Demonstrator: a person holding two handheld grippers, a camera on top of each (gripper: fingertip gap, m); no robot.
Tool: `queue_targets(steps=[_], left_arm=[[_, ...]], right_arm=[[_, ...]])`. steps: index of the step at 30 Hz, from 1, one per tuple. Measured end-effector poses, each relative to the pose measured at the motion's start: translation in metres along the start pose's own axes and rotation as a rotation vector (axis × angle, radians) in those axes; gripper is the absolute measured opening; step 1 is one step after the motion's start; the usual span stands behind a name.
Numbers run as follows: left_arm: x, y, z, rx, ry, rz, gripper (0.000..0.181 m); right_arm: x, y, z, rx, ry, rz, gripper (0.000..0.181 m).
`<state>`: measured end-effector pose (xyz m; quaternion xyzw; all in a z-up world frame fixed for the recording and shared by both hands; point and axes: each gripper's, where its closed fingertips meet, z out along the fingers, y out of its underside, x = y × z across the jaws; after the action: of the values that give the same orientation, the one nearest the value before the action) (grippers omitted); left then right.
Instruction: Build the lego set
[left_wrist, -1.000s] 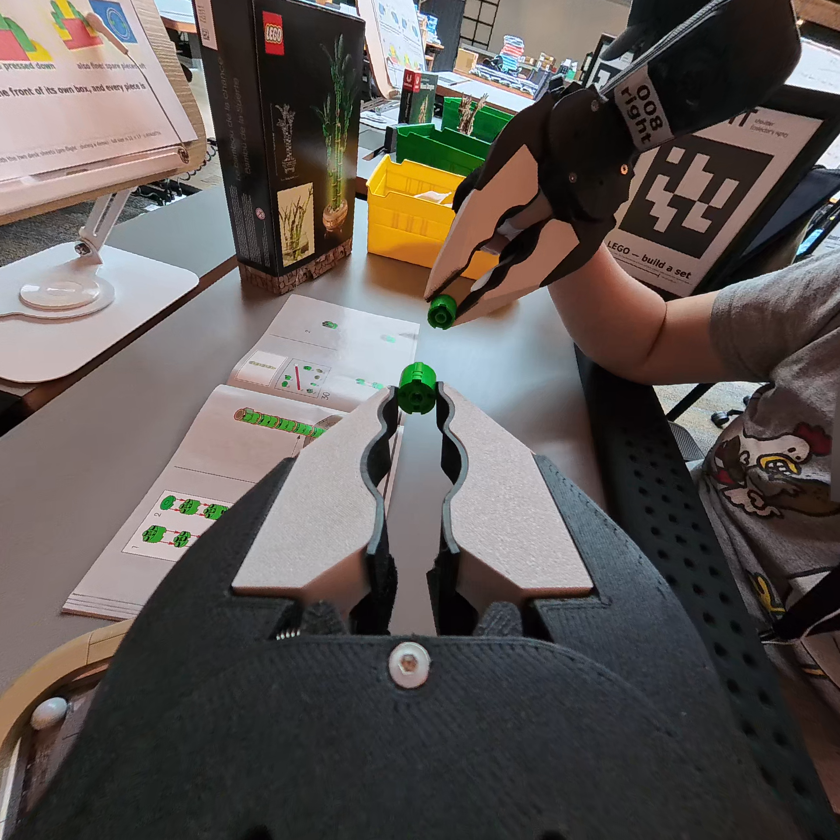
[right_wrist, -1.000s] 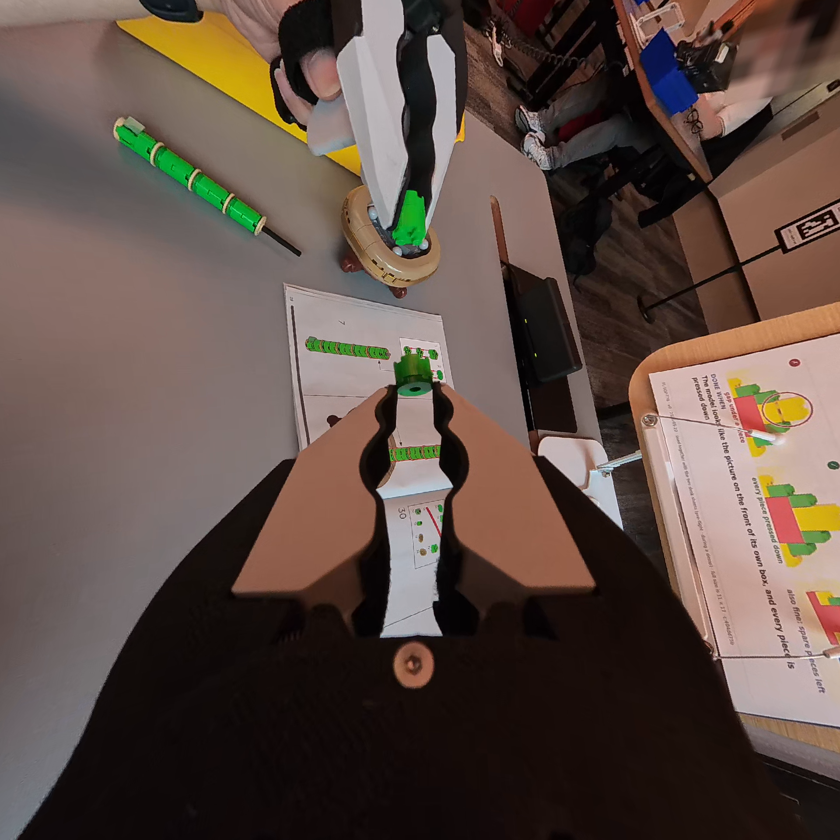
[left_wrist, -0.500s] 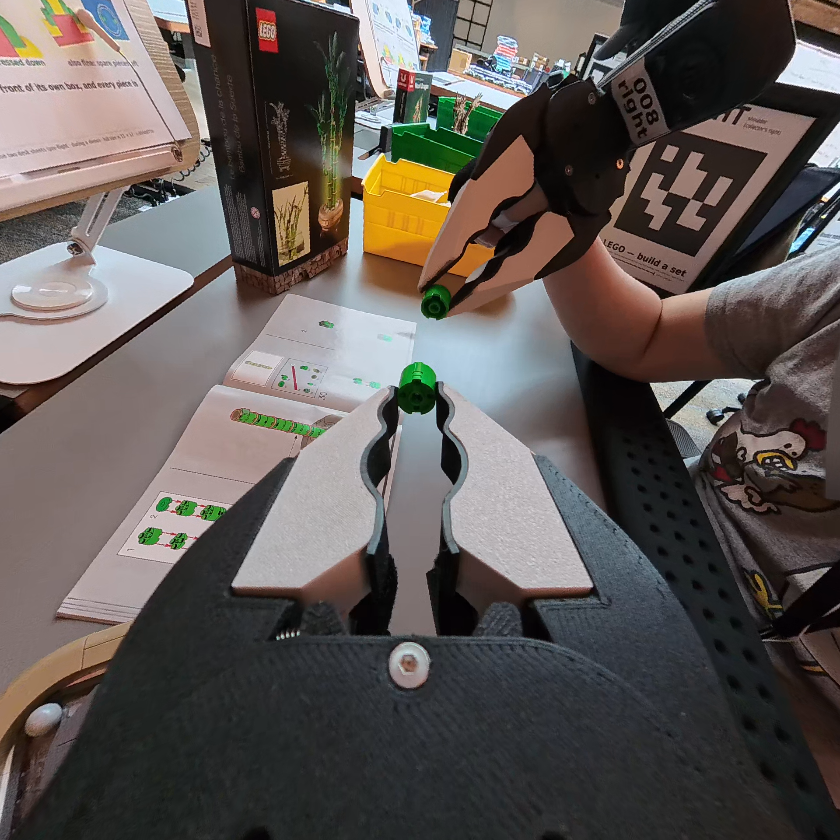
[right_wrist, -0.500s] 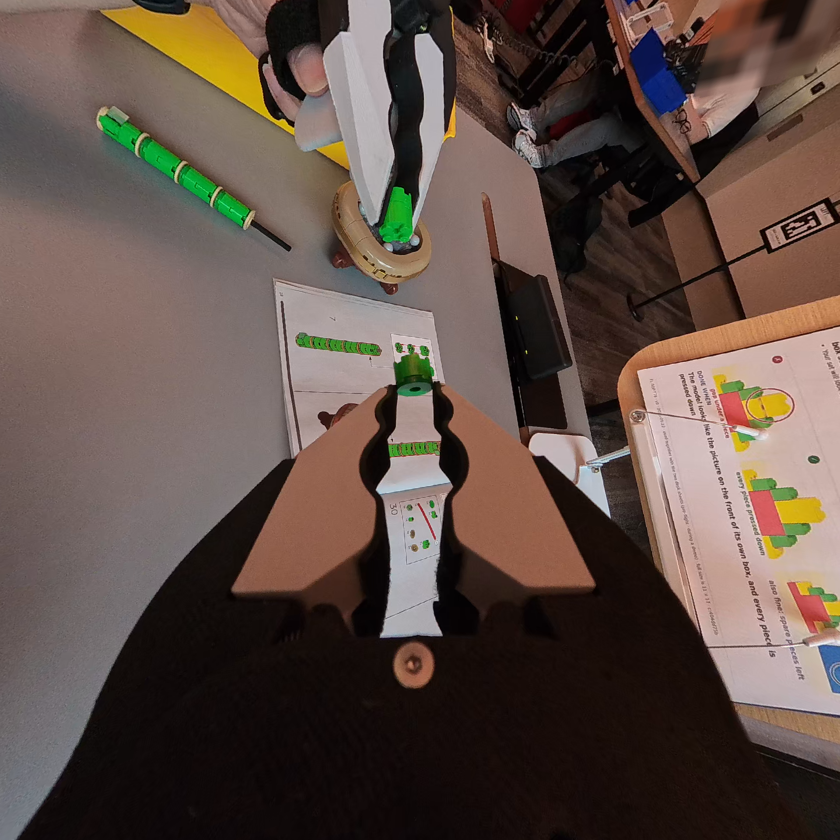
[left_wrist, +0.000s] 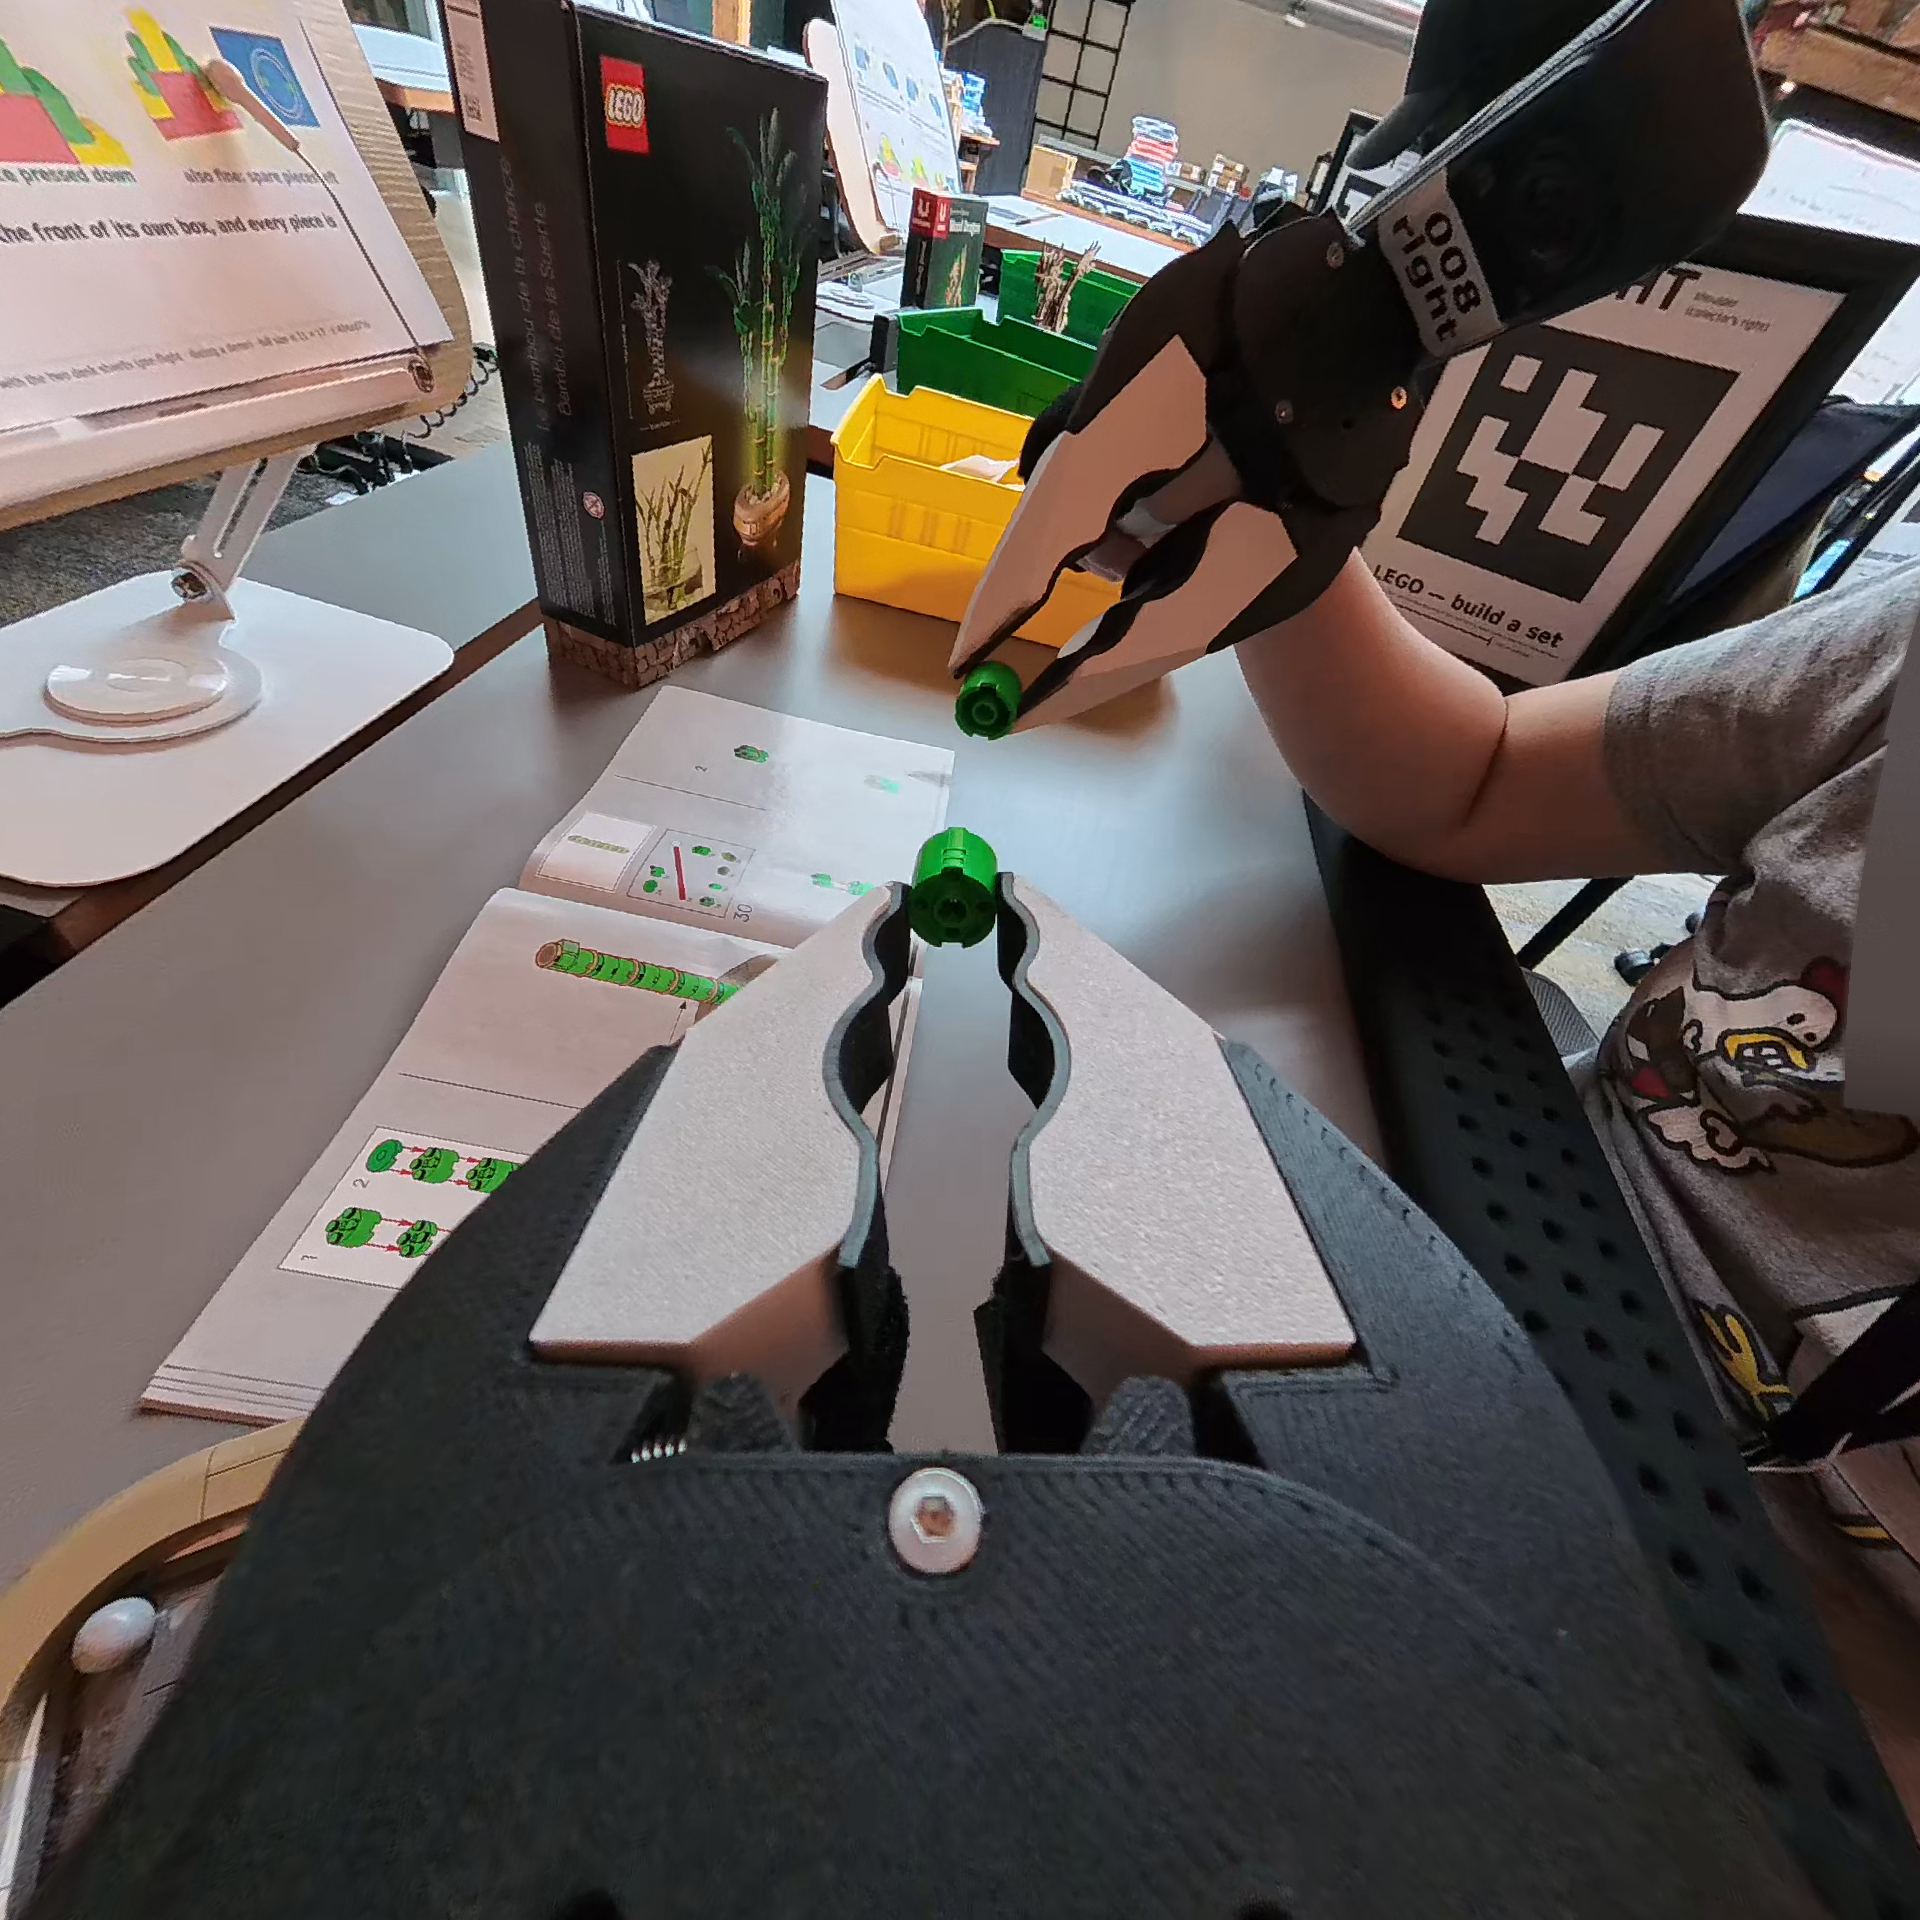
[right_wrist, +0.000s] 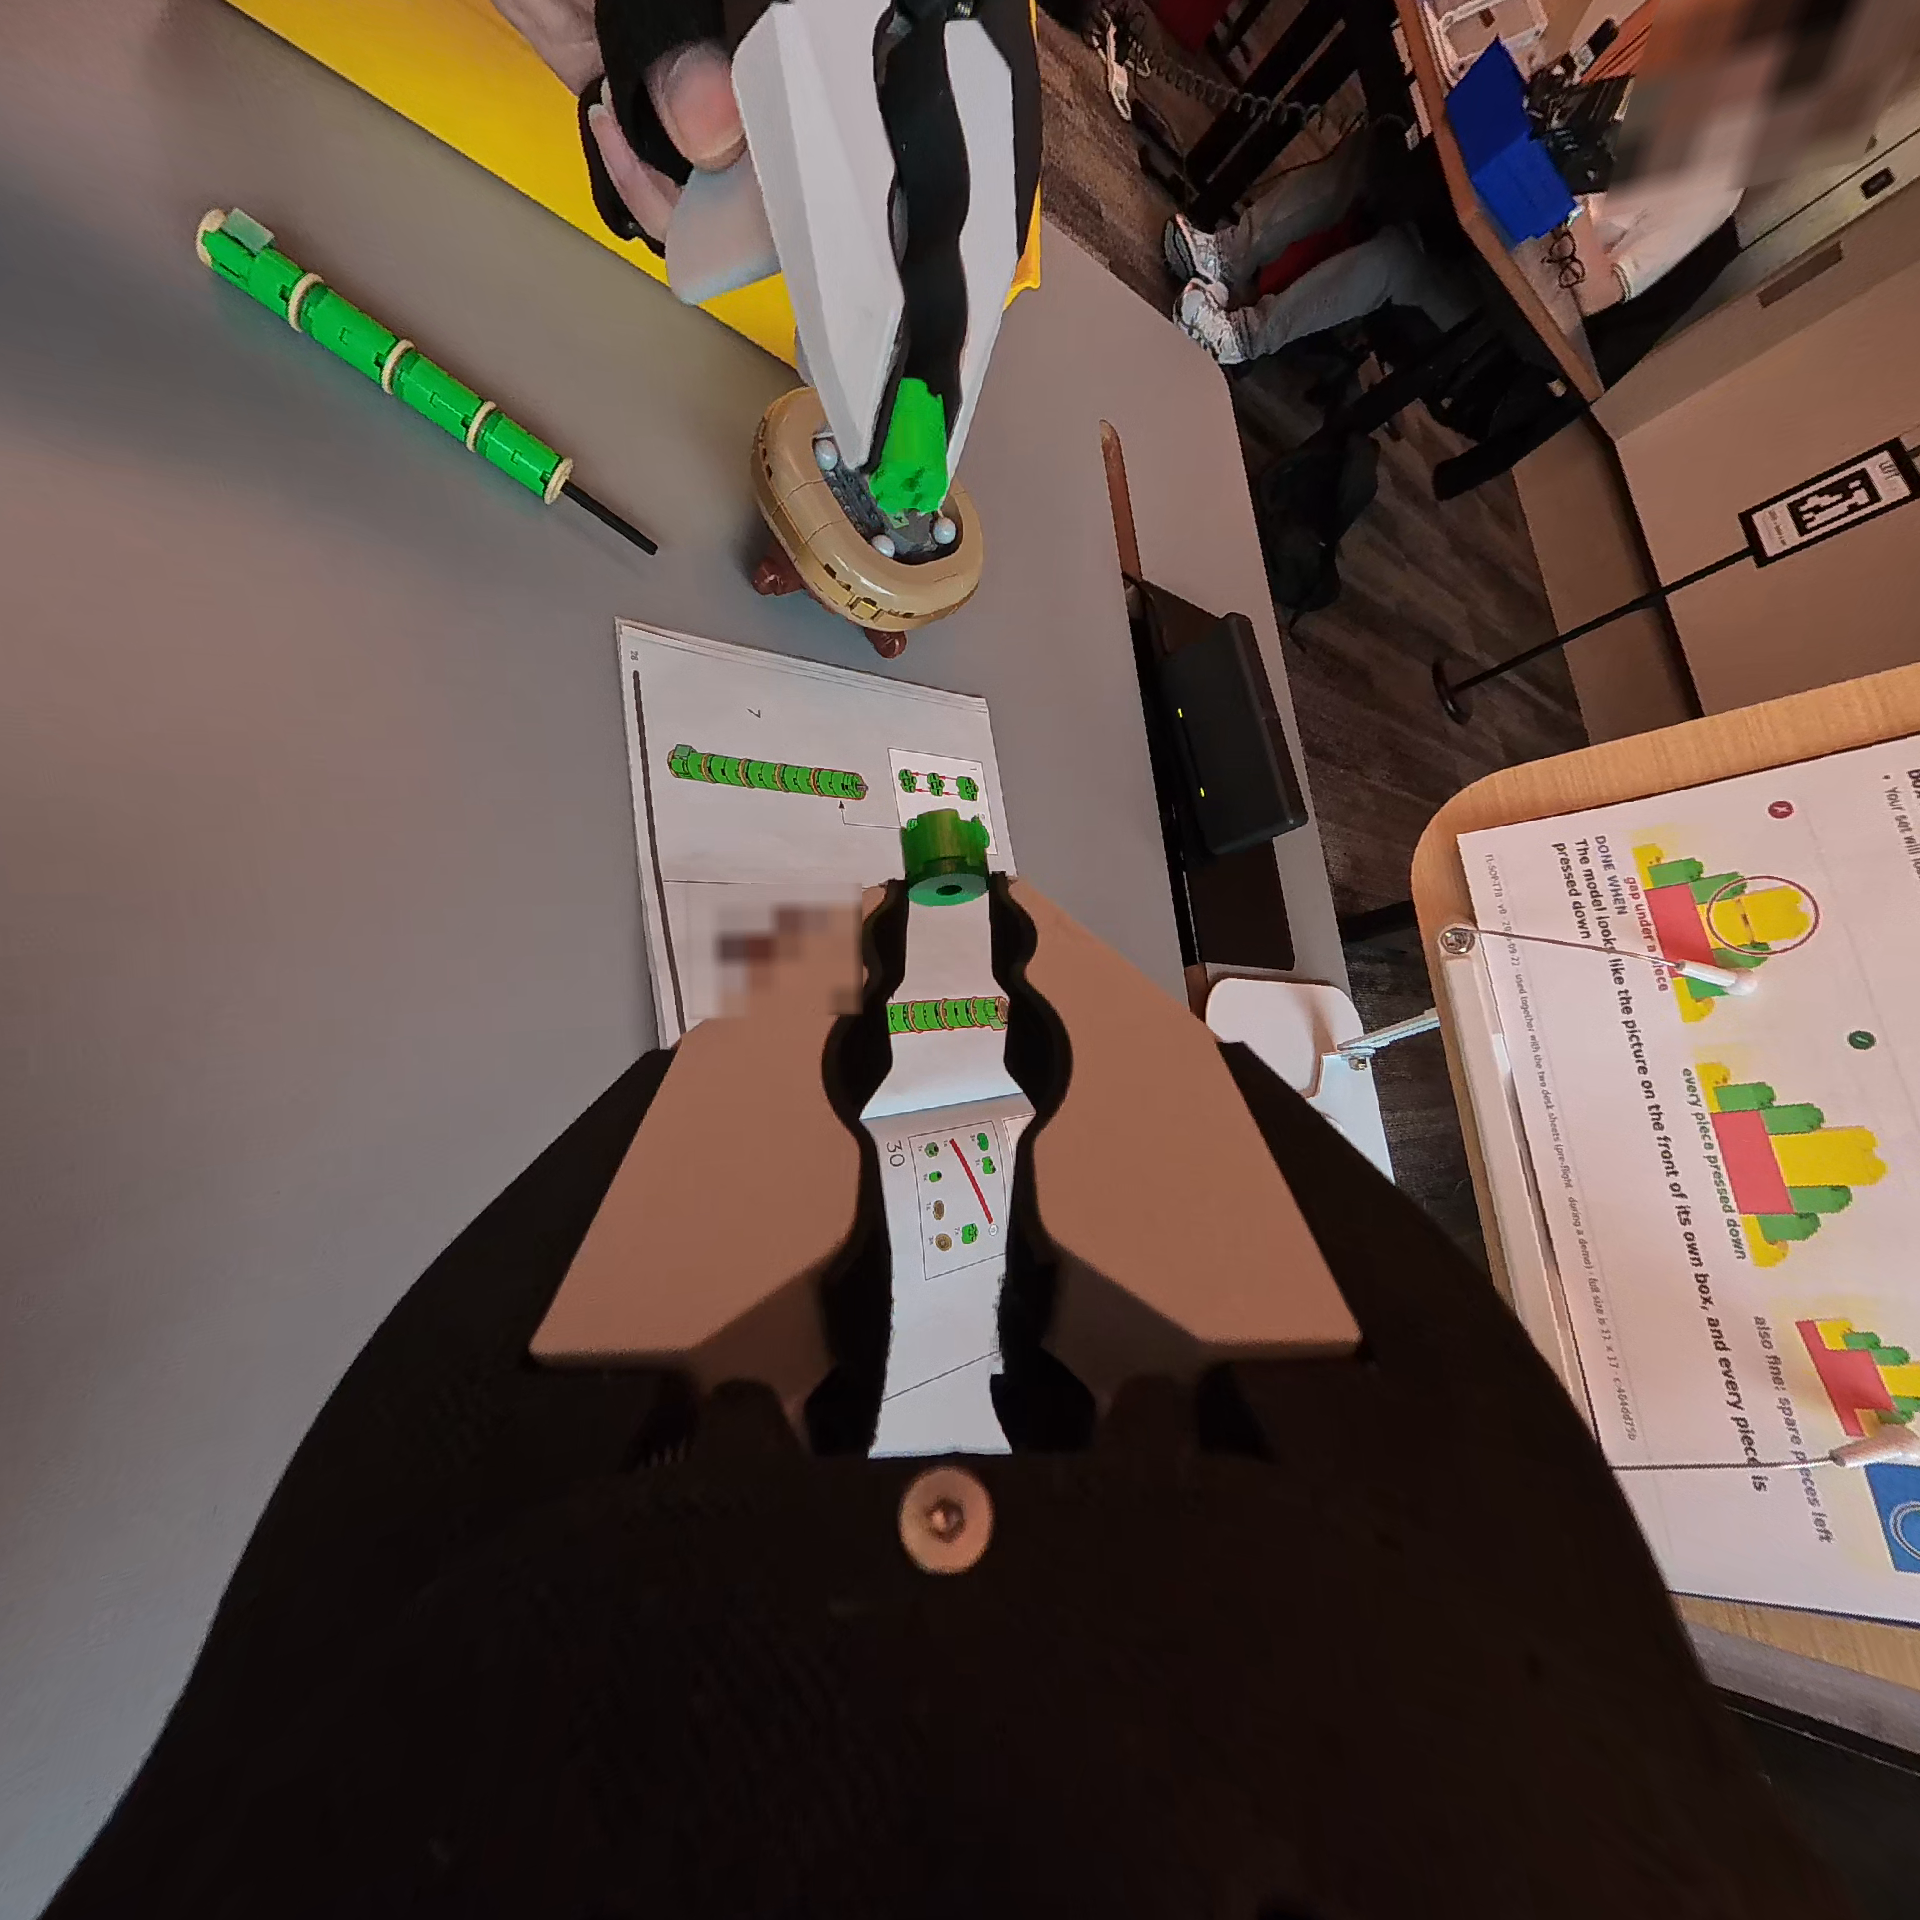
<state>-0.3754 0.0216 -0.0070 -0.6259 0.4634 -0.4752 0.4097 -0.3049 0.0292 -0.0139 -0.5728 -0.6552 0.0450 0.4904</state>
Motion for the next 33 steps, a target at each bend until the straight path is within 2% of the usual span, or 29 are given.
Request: queue_targets(steps=[14, 24, 33], left_arm=[[-0.001, 0.001, 0.001, -0.003, -0.007, 0.011, 0.015], [0.016, -0.015, 0.006, 0.043, -0.036, 0.247, 0.014], [0.012, -0.016, 0.003, 0.053, -0.056, 0.246, 0.014]], right_arm=[[0.001, 0.001, 0.0, 0.002, -0.001, 0.005, 0.015], [0.002, 0.005, 0.001, -0.007, 0.001, 0.009, 0.015], [0.006, 0.007, -0.003, -0.017, 0.013, 0.008, 0.015]])
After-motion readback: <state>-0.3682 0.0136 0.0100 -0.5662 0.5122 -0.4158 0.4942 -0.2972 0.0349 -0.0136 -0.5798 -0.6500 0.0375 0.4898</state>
